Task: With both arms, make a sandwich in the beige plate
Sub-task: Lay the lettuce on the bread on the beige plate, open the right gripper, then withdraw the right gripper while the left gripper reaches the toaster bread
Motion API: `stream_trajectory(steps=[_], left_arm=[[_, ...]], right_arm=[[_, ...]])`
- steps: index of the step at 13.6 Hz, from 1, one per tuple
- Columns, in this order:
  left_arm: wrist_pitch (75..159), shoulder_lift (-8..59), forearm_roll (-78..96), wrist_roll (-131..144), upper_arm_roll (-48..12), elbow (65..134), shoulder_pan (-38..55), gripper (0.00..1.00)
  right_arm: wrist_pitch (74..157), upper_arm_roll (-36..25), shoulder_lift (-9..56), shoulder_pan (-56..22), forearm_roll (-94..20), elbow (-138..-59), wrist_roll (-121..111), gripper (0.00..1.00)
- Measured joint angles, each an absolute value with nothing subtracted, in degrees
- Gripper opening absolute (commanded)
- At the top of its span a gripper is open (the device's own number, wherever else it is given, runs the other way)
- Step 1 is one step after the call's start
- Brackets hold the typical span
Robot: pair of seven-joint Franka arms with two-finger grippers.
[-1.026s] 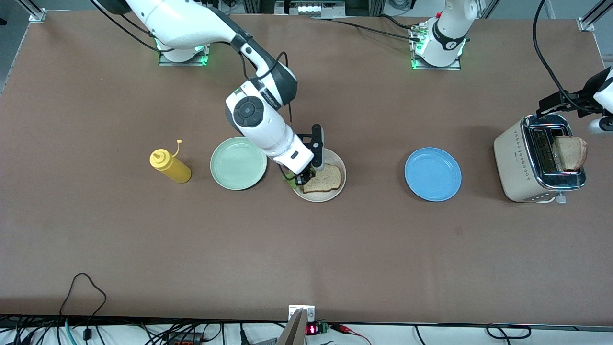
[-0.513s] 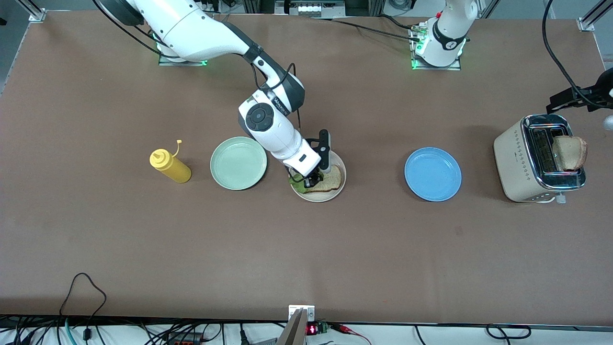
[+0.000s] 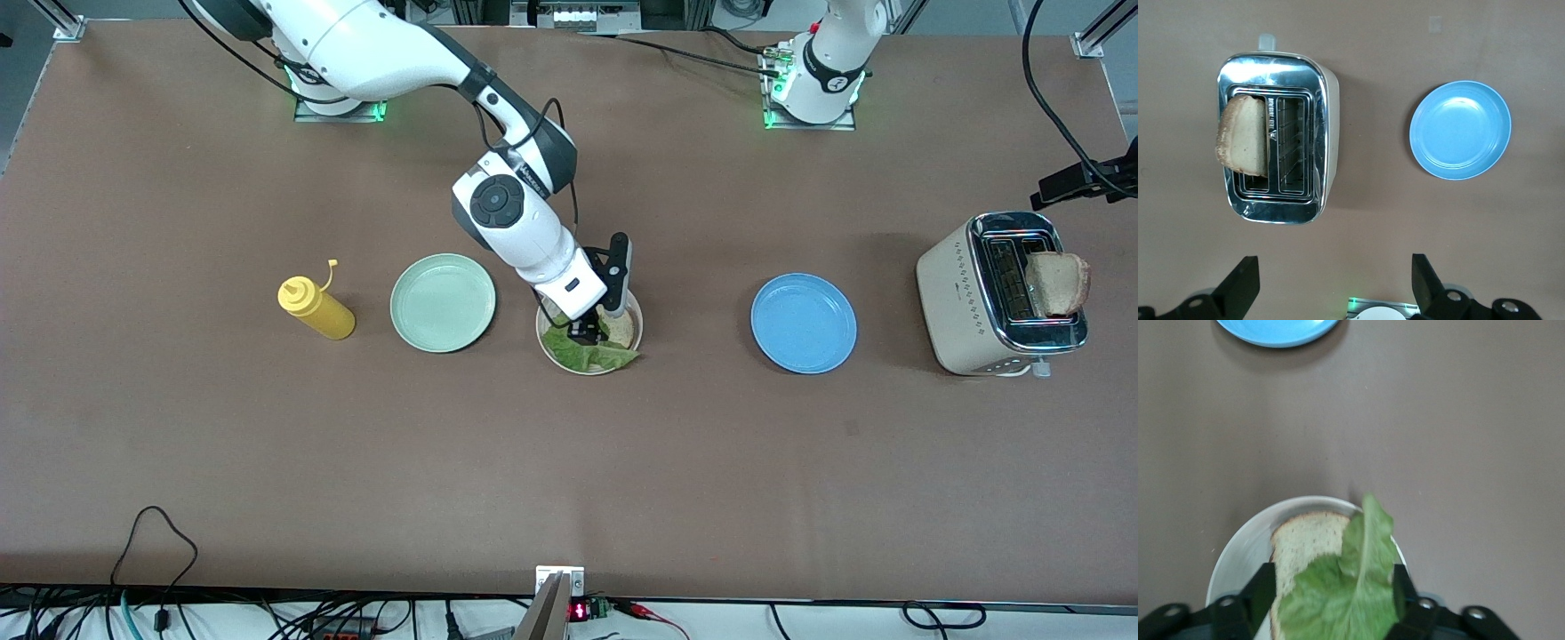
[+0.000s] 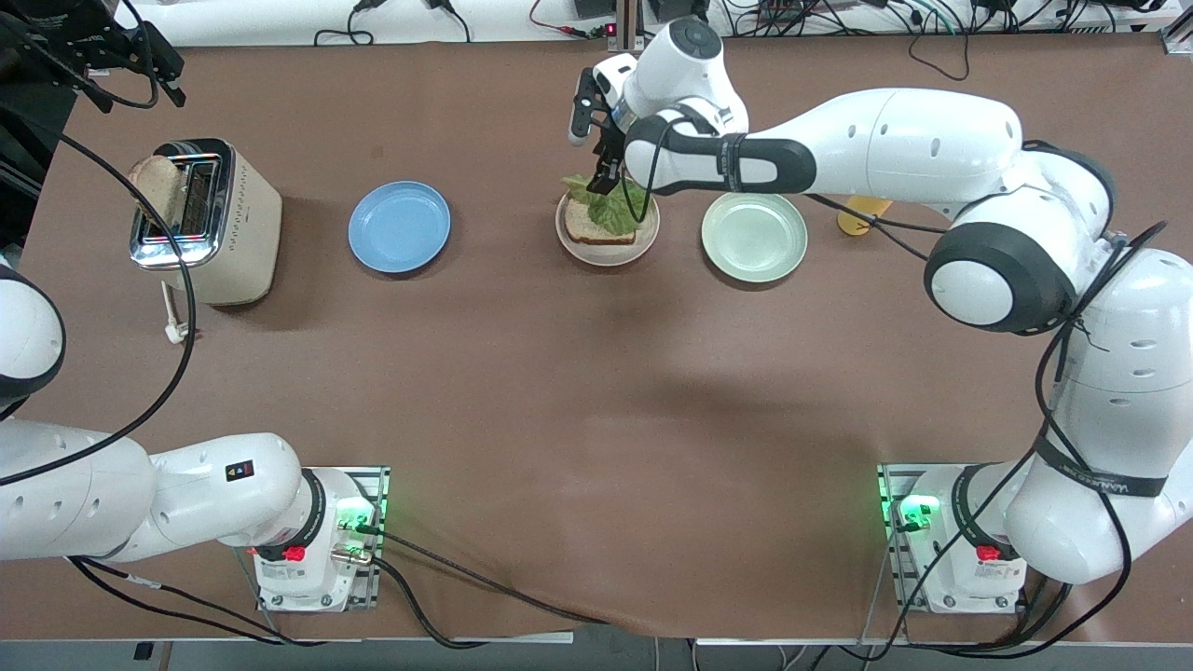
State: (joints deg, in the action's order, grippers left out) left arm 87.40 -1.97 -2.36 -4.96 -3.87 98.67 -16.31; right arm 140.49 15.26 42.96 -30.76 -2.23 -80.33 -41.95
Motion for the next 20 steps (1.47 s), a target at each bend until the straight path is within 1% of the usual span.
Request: stream_trajectory(steps=[4,7,9,11,15,17,18,19,20], left_arm=[[87.45,-1.1,-2.39,-4.93,-3.81,97.7,-18.16,1.0],[87.42,2.34,-2.4,-7.38,-3.69,95.99,-21.89,1.0],[87.55,4.67,-2.49,-11.93,-3.66,95.16,-24.03,1.0],[89.06,6.55,-4.91,-14.25,-3.65,94.81,-24.8,1.0],[94.58,11.51,-6.56,-15.47,-3.79,94.89,-24.91,1.0],[97.47,14.41,-6.61,-15.6,-3.8,95.11,-24.93,0.77],[98.23,15.81,-6.62,-15.64,-3.79,95.2,-24.99,0.69],[98.9,17.12,-6.63,-15.67,-3.79,95.27,-25.13,0.66],[99.6,18.25,-6.66,-15.72,-3.78,95.3,-25.37,0.66]], right_arm=[[127.86,13.38,37.79,-28.28,-3.13,-77.76,-32.01,1.0],[119.88,13.32,32.64,-25.68,-3.49,-77.48,-16.1,1.0],[115.96,13.19,30.18,-23.64,-3.43,-77.51,-8.93,1.0],[112.97,12.49,28.79,-20.57,-3.2,-77.52,-7.37,1.0],[107.66,7.63,26.71,-14.51,-2.92,-77.53,-7.38,1.0],[105.51,4.25,26.16,-13.25,-2.9,-77.53,-7.38,1.0],[105.06,2.16,25.84,-13.03,-2.9,-77.54,-7.38,1.0],[104.91,0.15,25.4,-12.83,-2.9,-77.53,-7.38,1.0],[104.31,-1.76,24.75,-12.64,-2.9,-77.52,-7.38,1.0]])
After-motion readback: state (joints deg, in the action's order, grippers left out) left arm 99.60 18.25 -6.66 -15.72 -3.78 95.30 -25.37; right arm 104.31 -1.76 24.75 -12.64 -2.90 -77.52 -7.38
